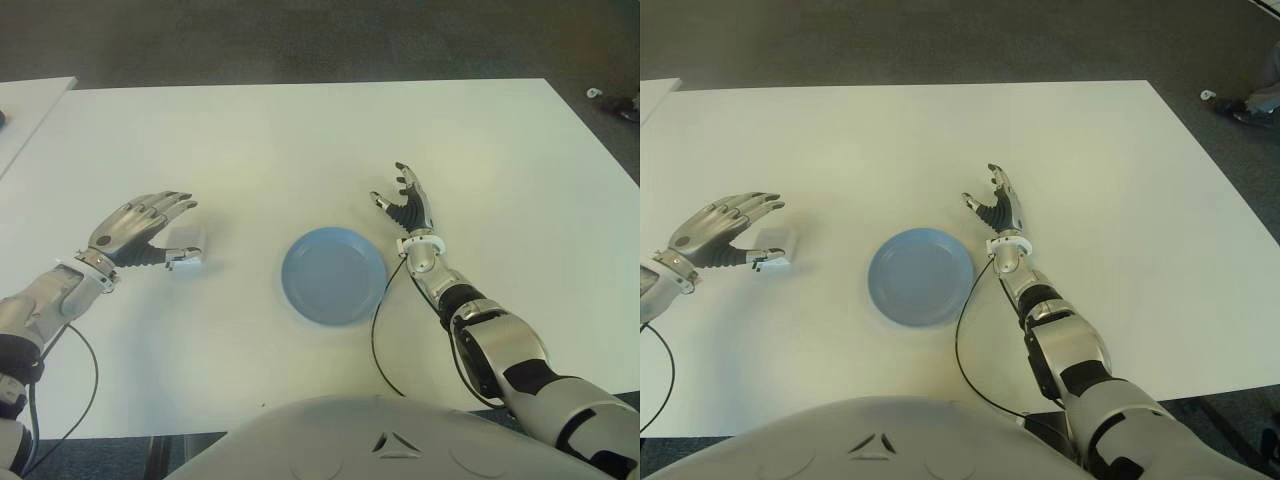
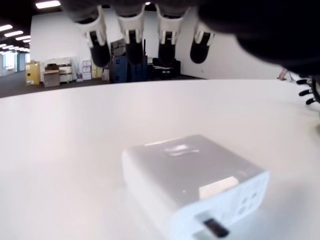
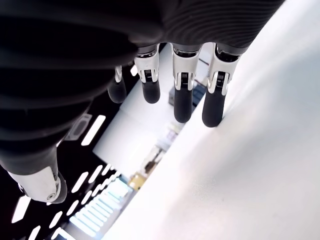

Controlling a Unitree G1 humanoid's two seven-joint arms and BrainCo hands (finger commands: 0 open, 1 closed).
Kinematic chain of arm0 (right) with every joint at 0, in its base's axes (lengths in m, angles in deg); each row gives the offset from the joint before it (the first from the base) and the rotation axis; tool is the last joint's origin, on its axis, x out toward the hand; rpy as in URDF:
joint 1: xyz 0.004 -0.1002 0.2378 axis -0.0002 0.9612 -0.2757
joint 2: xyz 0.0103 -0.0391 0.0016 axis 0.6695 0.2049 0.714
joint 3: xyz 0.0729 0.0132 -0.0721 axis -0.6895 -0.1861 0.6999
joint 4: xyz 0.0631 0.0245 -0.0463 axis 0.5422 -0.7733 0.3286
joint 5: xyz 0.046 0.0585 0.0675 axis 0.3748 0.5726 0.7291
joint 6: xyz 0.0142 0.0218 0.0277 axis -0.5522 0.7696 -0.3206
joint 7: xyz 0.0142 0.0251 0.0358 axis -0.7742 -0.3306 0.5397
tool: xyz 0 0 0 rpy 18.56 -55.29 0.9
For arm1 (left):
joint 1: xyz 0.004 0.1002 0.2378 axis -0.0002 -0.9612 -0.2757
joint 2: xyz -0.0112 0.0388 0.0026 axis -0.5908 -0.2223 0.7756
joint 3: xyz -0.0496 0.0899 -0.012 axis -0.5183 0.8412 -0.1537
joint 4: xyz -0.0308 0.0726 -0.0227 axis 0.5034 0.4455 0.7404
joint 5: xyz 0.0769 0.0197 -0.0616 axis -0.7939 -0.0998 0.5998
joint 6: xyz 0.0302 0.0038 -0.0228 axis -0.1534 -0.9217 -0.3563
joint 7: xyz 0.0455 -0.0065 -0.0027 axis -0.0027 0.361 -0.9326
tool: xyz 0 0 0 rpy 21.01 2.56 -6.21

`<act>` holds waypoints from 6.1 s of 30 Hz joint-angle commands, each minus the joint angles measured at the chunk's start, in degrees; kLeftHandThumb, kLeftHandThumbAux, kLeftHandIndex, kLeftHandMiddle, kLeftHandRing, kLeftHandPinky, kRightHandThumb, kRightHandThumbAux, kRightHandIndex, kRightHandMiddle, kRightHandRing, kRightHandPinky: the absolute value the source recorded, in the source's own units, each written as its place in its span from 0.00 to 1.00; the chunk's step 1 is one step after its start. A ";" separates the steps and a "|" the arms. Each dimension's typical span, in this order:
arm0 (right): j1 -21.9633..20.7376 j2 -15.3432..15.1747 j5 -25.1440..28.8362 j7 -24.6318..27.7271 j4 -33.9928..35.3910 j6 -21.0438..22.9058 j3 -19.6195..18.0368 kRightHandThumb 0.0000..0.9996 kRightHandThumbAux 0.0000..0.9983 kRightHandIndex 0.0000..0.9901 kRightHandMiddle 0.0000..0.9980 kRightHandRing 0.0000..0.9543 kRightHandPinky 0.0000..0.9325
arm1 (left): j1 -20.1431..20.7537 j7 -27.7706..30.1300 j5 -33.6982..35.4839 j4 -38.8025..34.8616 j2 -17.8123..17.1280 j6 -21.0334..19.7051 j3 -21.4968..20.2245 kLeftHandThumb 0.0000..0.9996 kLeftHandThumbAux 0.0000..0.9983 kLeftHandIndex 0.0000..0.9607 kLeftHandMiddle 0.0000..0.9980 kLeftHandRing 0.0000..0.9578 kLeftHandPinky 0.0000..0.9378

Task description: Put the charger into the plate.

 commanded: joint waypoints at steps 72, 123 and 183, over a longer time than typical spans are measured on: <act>4.27 -0.21 -1.55 1.05 -3.56 2.43 2.87 0.09 0.58 0.00 0.00 0.19 0.32 | 17.76 -24.48 -16.17 23.38 -0.21 2.81 24.73 0.27 0.11 0.00 0.00 0.00 0.00; 4.34 -1.34 -3.77 -1.25 -3.70 2.11 5.45 0.05 0.57 0.00 0.00 0.18 0.31 | 20.04 -18.76 -19.09 24.98 -1.78 -0.15 27.52 0.22 0.15 0.00 0.00 0.00 0.00; 4.14 -1.38 -4.10 -1.20 -3.82 1.98 6.92 0.01 0.52 0.00 0.00 0.18 0.32 | 23.47 -18.00 -18.11 34.55 4.25 -3.58 33.11 0.20 0.14 0.00 0.00 0.00 0.00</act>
